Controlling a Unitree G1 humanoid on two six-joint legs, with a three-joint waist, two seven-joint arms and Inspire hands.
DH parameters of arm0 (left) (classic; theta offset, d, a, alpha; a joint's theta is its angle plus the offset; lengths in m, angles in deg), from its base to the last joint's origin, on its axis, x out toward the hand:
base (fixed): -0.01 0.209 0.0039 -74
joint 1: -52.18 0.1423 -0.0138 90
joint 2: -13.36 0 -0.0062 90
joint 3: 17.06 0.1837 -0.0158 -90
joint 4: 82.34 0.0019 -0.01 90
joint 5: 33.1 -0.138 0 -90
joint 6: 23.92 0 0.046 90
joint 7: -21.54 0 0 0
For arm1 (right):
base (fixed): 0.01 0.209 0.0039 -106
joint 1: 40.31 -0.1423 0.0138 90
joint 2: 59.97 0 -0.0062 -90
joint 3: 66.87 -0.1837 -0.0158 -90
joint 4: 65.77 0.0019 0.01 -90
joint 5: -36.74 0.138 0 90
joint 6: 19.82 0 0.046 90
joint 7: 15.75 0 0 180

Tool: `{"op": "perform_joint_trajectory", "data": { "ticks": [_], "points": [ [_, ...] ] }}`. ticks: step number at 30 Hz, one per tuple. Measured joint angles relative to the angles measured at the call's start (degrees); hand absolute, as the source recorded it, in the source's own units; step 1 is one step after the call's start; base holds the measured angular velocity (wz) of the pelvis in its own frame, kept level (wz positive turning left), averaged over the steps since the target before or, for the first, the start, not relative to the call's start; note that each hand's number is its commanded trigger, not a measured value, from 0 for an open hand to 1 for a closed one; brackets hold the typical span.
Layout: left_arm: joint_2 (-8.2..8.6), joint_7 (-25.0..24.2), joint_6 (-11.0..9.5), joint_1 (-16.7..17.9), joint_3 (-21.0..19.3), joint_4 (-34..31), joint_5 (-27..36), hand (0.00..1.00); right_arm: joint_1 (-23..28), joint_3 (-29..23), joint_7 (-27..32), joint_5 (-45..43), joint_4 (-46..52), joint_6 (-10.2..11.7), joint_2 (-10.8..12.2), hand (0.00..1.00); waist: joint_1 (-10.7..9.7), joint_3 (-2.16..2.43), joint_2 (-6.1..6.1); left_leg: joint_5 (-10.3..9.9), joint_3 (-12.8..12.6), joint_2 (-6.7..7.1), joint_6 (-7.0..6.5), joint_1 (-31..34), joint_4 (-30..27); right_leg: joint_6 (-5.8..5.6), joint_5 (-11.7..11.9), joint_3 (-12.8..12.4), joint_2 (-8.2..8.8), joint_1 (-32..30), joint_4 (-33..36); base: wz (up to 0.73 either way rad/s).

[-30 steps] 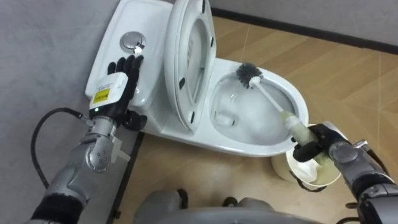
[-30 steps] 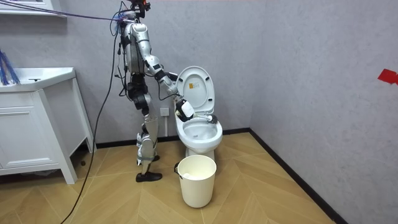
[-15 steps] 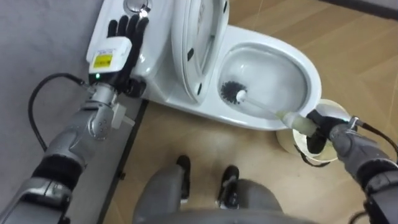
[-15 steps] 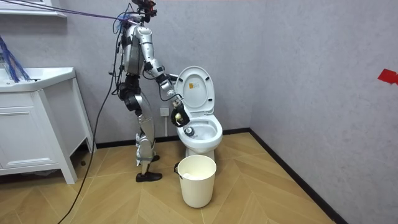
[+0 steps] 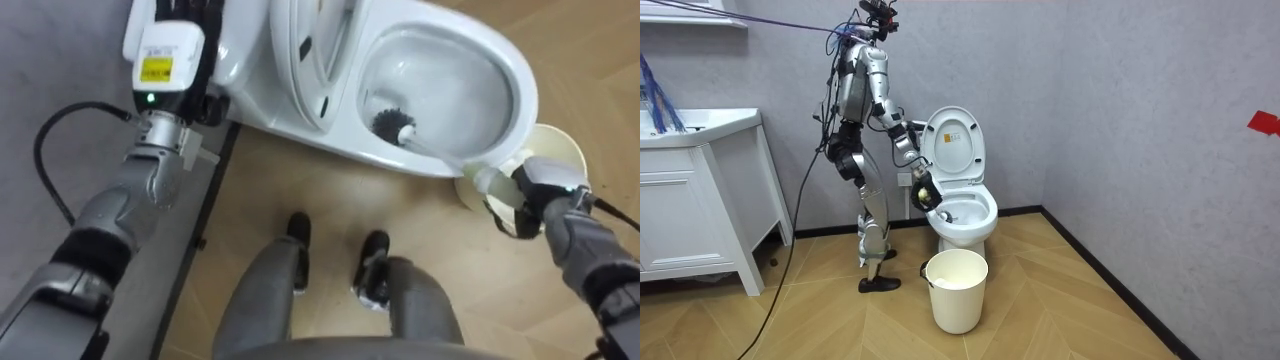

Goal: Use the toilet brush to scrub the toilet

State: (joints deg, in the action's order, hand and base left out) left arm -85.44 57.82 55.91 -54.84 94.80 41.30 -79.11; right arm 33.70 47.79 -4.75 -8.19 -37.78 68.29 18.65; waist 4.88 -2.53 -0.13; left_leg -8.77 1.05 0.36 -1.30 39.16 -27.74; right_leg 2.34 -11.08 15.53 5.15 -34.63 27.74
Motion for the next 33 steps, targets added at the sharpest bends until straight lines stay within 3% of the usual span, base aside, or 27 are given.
{"op": "perform_joint_trajectory", "data": {
  "ticks": [2, 4, 8, 9, 12, 16, 19, 26, 30, 33],
  "points": [
    [-0.62, 1.59, 1.06, -1.15, 1.53, 0.28, 0.17, 0.00, -1.09, 1.37, 1.24, 0.36, -0.21, -0.77, -0.50, 1.00, 0.04, -0.23, -0.11, 0.30, -0.06, 0.26, -0.05, 1.48, -0.25, 0.12, -0.21, 0.01, 0.77, -1.88, 1.17, 0.02],
    [-1.14, 3.57, 2.03, -3.68, 3.19, 0.26, 0.33, 0.00, -3.74, 3.96, 2.27, 2.44, -0.39, -1.36, -2.26, 1.00, 0.37, -0.74, 0.75, 0.51, 0.08, 0.43, -0.13, 4.60, -1.69, 0.18, -0.26, 0.02, 0.91, -5.06, 3.07, 0.05],
    [-2.67, 5.86, 3.91, -6.56, 5.58, 0.26, 0.36, 0.00, -9.55, 6.18, 2.37, 5.13, -0.92, -2.10, -2.48, 1.00, 0.97, -0.97, 1.09, 1.95, 0.09, 0.47, 0.09, 8.41, -1.88, 0.82, 0.14, 0.17, 1.77, -9.49, 4.72, 0.03],
    [-3.12, 6.46, 4.10, -7.73, 6.34, 0.24, 0.37, 0.00, -11.44, 7.05, 2.58, 6.39, -0.96, -2.61, -2.47, 1.00, 1.36, -1.79, 0.69, 2.37, 0.13, 0.52, 0.26, 9.31, -1.91, 1.04, 0.26, 0.17, 1.87, -10.56, 5.22, 0.00],
    [-3.62, 9.19, 4.34, -10.80, 7.25, 0.09, 0.38, 0.00, -17.14, 7.95, 3.02, 9.16, -3.37, -3.51, -2.52, 1.00, 2.59, -2.02, 1.10, 3.49, 0.60, 0.63, 0.94, 13.16, -2.45, 1.73, 0.55, 0.45, 2.20, -14.56, 6.77, 0.10],
    [-3.69, 14.57, 5.16, -14.17, 8.44, 0.00, 0.37, 0.00, -23.77, 9.71, 3.45, 16.64, -6.66, -4.68, -2.85, 1.00, 3.67, -2.75, 0.00, 4.47, 0.72, 1.43, 1.50, 17.91, -4.20, 2.91, -0.20, 0.32, 3.58, -20.54, 11.56, 0.15],
    [-3.57, 17.39, 5.68, -14.60, 7.60, -0.11, 0.37, 0.00, -25.58, 8.65, 3.53, 18.03, -6.67, -4.65, -2.82, 1.00, 3.08, -3.18, -0.82, 4.94, 0.87, 1.57, 1.84, 20.06, -5.13, 3.45, -0.50, 0.31, 3.95, -22.98, 13.34, 0.06],
    [-2.83, 17.62, 8.11, -14.65, 5.72, 0.83, 1.54, 0.00, -29.62, 7.74, 3.36, 16.97, -6.61, -4.42, -2.83, 1.00, 1.97, -3.52, -1.71, 5.59, 0.57, 1.45, 2.26, 20.99, -6.20, 4.20, -0.16, -0.38, 3.92, -24.72, 15.11, -0.03],
    [-2.72, 16.32, 10.31, -14.40, 5.73, 1.20, 1.25, 0.00, -28.73, 7.89, 2.80, 12.53, -5.13, -4.61, -2.38, 1.00, 1.83, -3.39, -1.47, 5.61, 0.59, 1.33, 2.29, 20.46, -6.42, 4.04, -0.01, -0.42, 3.68, -24.16, 15.00, -0.06],
    [-2.03, 14.38, 10.86, -14.40, 6.36, 1.18, 1.25, 0.00, -26.36, 8.21, 2.70, 8.39, -3.63, -5.83, -1.66, 1.00, 2.58, -3.32, -1.19, 5.61, 0.85, 1.35, 2.43, 19.47, -6.82, 4.10, -0.06, -0.15, 3.59, -22.98, 14.85, 0.01]
  ]
}}
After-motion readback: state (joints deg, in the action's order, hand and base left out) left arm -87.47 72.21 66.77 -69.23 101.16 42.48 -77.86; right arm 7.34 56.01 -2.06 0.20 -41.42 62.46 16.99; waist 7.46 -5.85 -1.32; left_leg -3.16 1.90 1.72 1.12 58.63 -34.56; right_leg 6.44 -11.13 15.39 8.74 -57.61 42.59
